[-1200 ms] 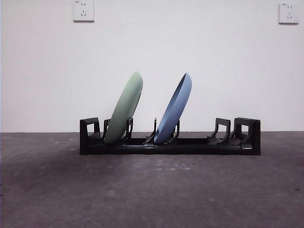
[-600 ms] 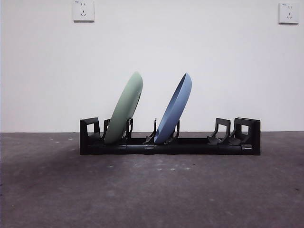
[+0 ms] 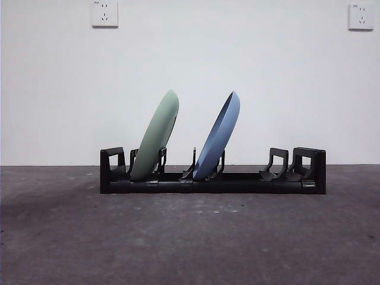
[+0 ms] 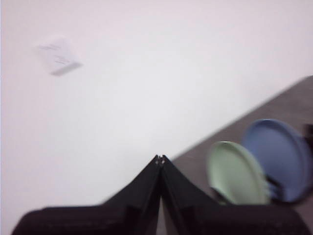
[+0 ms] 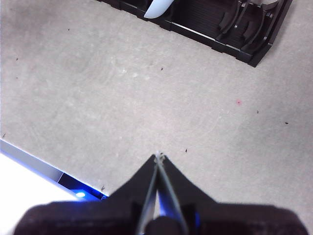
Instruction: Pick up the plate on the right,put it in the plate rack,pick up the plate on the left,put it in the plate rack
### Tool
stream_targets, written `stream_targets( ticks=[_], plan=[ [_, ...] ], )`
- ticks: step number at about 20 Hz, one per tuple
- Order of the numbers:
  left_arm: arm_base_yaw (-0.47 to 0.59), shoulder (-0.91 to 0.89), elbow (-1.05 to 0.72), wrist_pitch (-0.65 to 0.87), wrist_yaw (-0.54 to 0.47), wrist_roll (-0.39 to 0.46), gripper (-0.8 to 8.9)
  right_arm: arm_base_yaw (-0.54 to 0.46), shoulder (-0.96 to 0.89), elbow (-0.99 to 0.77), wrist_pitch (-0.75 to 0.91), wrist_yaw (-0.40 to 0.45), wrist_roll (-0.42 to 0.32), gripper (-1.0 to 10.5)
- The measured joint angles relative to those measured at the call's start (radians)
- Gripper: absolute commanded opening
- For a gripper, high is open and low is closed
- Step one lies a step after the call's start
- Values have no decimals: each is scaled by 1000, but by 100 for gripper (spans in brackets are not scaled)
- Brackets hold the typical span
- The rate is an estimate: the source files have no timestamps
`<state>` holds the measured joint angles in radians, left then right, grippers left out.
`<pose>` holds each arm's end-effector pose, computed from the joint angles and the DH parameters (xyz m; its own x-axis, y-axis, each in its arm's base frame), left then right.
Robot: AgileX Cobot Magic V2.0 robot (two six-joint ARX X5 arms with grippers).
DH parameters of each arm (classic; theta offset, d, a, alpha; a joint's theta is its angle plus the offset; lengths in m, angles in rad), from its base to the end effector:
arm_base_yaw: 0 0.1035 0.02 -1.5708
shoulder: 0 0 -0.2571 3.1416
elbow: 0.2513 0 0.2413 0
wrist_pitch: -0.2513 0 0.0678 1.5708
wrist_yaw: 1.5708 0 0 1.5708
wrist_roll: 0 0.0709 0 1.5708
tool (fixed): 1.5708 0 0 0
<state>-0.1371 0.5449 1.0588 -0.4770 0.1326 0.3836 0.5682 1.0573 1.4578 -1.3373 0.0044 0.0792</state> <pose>0.1098 -0.0246 0.4090 0.9632 -0.2664 0.0366 0.2333 0.8957 0.3785 0.1415 0.0900 0.3621 0.5017 0.3151 -0.8057 -0.4805 0.8759 0.0433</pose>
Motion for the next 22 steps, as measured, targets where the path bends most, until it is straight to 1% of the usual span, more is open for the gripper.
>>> stream_targets(
  ticks=[3,5,7,9,11,13,17,21,22],
  plan=[
    [94,-148,-227,155,2,20,-4,0,0,0,0,0,0,2],
    [141,-244,-406,277,2,8,-4,0,0,0,0,0,0,2],
    [180,-314,-586,392,3,-42,-4,0,0,0,0,0,0,2],
    [209,-364,-741,449,3,-105,-4,0,0,0,0,0,0,2],
    [217,-407,-852,452,3,-155,-4,0,0,0,0,0,0,2],
    [217,-454,-929,455,3,-183,-4,0,0,0,0,0,0,2],
    [217,-539,-1033,457,3,-232,-4,0,0,0,0,0,0,2],
    [217,-539,-1041,318,3,-256,-3,0,0,0,0,0,0,2],
    [217,-538,-1041,304,3,-262,-3,0,0,0,0,0,0,2]
  ],
)
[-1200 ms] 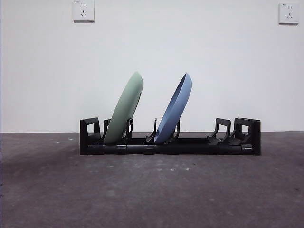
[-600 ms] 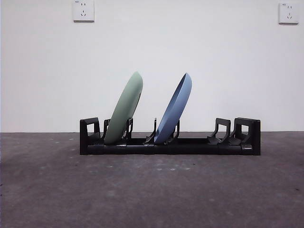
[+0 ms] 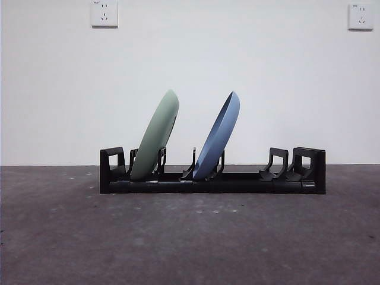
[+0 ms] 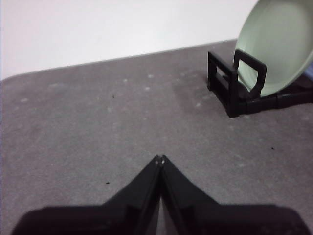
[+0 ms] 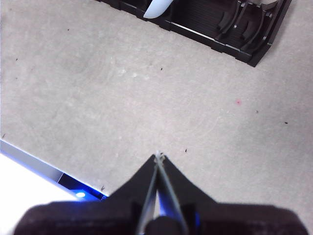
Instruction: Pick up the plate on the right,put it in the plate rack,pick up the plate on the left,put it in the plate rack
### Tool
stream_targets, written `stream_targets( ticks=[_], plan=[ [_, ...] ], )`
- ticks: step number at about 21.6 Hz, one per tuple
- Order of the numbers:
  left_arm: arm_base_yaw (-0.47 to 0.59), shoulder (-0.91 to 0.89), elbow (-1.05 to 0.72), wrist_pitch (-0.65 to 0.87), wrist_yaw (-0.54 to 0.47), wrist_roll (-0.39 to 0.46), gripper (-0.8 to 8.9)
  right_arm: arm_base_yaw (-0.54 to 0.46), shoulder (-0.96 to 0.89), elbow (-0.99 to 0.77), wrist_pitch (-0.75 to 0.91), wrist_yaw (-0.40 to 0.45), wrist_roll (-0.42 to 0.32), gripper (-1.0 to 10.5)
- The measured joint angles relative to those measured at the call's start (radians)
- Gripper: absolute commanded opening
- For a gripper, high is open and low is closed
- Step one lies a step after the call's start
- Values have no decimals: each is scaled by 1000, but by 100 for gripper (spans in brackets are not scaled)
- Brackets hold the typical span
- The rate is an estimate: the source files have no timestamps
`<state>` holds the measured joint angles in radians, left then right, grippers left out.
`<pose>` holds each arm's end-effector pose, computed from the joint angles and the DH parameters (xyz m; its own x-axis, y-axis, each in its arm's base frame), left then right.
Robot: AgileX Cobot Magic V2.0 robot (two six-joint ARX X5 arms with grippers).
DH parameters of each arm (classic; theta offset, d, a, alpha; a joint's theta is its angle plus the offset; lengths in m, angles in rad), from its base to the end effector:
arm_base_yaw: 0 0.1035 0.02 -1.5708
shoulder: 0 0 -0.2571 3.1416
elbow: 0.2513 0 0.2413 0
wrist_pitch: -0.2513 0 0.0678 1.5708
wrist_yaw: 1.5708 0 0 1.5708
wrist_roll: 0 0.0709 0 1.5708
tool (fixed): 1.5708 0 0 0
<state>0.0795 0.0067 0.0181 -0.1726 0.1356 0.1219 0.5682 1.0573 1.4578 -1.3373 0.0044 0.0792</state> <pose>0.1325 0.0009 0.1457 0.9856 -0.0571 -0.1590 0.0734 0.9924 0.0985 0.1415 0.0900 0.3621 0.5017 0.3151 -0.8057 -0.4805 0.8759 0.0433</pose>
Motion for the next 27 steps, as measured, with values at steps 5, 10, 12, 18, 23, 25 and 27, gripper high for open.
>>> stream_targets(
  ticks=[5,10,12,18,23,25,27],
  plan=[
    [0,10,0,8,3,-37,-3,0,0,0,0,6,0,2],
    [0,26,0,8,3,-38,-3,0,0,0,0,8,0,2],
    [0,32,0,8,3,-38,-3,0,0,0,0,8,0,2],
    [0,51,0,8,3,-38,-4,-24,-37,-8,53,97,-33,2],
    [0,58,0,8,3,-39,-3,-238,-296,-130,496,8,-75,2],
    [0,58,0,8,3,-39,-4,-363,-419,-252,642,-2,-97,2],
    [0,58,0,8,3,-41,-3,-463,-529,-412,749,-2,-142,2]
  ],
)
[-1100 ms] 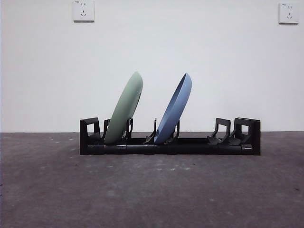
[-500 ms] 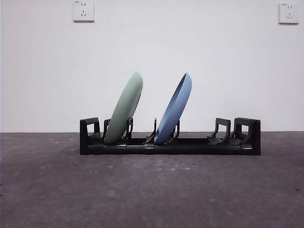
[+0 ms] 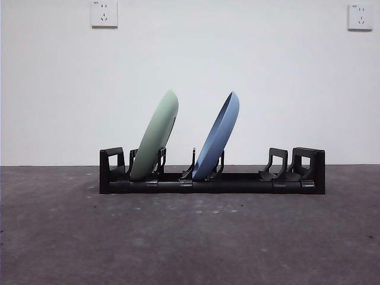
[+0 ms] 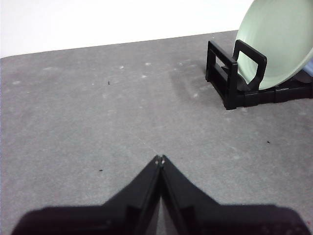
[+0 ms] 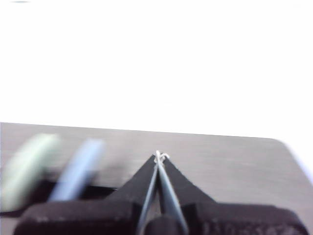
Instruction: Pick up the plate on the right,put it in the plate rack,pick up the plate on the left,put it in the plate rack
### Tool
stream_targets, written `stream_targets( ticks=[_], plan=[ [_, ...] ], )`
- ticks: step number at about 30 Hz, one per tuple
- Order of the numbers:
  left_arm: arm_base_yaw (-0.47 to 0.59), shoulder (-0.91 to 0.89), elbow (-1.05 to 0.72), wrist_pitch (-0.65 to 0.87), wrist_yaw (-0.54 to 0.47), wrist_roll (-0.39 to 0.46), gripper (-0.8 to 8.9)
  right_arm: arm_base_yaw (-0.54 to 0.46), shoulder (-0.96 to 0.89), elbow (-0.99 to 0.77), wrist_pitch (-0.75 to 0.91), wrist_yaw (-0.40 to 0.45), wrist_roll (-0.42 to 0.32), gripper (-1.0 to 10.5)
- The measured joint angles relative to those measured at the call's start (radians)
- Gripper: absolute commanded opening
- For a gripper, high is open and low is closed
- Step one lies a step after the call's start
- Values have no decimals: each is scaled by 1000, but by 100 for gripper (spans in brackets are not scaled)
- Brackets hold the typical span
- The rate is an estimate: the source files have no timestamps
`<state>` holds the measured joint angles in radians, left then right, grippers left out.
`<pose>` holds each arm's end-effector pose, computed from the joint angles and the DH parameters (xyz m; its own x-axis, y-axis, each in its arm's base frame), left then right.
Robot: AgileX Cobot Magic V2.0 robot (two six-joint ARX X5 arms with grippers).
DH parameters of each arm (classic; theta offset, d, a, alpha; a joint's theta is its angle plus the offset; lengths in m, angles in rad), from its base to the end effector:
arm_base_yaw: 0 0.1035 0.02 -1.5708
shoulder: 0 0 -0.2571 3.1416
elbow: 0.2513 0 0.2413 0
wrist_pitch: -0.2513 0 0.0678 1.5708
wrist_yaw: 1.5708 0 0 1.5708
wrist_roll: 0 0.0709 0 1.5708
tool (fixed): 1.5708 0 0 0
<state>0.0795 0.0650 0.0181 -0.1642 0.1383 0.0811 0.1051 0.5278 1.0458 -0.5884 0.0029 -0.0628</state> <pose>0.1350 0.0010 0.1403 0.9764 -0.0605 -0.2075 0.0725 0.9961 0.0504 0.1090 0.0113 0.3911 0.9923 0.1018 -0.0703 -0.1062 0.9924 -0.0628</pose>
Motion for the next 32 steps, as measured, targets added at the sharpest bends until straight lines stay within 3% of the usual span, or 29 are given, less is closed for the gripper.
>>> stream_targets(
  ticks=[4,14,24,32],
  plan=[
    [0,0,0,0,0,-3,-3,-79,-174,-322,196,0,-36,2],
    [0,0,0,0,0,-4,-4,-84,-401,-826,429,-3,-39,2],
    [0,0,0,0,0,-3,-3,-84,-517,-1008,455,-1,-34,2],
    [0,0,0,0,0,-4,-3,-84,-517,-1023,400,2,-27,2]
  ],
)
